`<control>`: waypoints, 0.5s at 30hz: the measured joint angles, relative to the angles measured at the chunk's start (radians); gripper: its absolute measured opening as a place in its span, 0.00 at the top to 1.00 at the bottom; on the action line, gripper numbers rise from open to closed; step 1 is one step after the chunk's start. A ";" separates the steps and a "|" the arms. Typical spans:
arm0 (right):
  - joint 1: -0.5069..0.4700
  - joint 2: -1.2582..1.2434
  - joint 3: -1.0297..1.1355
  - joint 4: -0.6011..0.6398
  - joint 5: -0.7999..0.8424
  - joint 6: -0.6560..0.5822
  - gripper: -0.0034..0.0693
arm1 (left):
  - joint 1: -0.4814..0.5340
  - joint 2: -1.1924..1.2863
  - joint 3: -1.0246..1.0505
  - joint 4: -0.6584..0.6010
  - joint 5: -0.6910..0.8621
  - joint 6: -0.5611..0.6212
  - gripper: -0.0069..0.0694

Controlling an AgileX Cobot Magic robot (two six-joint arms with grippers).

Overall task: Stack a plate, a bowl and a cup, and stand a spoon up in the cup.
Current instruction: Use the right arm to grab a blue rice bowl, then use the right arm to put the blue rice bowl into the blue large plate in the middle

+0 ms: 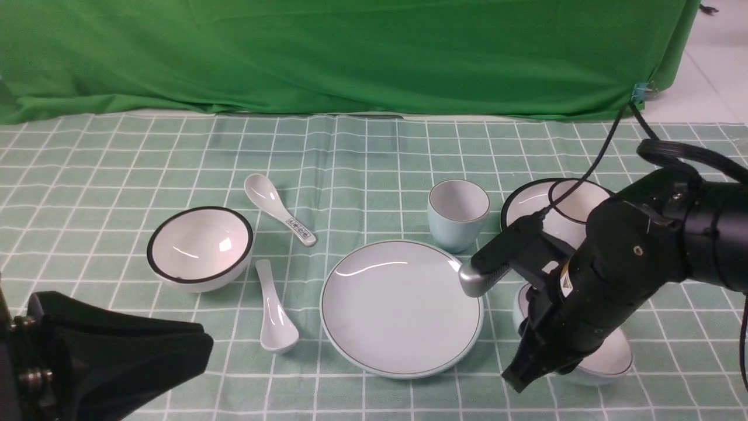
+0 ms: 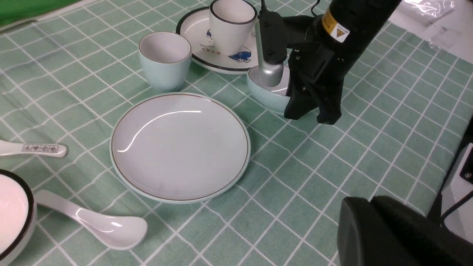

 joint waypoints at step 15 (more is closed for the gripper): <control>0.192 0.133 -0.286 0.031 -0.028 0.013 0.83 | 0.000 0.000 0.000 0.004 0.002 0.002 0.90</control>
